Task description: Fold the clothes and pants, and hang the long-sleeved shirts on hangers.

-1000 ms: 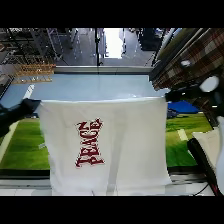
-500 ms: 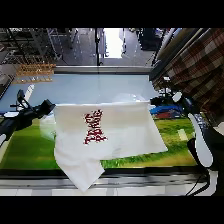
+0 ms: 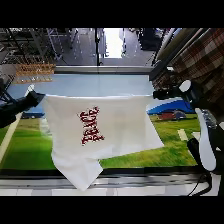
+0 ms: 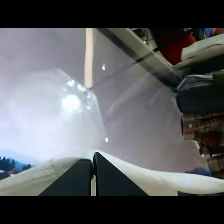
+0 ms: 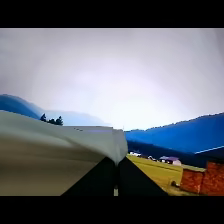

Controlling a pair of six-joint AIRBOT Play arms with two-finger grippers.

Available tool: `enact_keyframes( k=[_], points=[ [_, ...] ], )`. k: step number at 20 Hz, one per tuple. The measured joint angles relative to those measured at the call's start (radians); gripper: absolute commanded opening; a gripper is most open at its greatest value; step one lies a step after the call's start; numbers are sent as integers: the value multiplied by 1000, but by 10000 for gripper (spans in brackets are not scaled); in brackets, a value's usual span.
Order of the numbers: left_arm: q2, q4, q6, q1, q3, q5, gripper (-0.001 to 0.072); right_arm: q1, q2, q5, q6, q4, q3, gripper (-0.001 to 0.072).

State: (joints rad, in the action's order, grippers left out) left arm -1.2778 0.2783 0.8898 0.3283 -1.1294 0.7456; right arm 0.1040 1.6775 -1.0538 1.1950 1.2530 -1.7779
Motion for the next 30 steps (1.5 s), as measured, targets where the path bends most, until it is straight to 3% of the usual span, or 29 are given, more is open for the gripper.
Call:
enact_keyframes(
  k=[7,12,17,23,30],
  points=[
    [512,3,-33,75,0,-35,4,0,-488,-161,-11,106,-32,11],
    [847,0,84,93,-1,-168,5,0,-830,-184,-7,121,-34,11],
    [1057,-1,140,96,-2,-317,4,0,-1010,-180,-1,134,-40,12],
    [1095,5,156,96,0,-310,4,0,-1050,-182,-2,154,-52,12],
    [857,13,168,90,60,-15,3,0,-869,-277,9,171,31,12]
  ],
)
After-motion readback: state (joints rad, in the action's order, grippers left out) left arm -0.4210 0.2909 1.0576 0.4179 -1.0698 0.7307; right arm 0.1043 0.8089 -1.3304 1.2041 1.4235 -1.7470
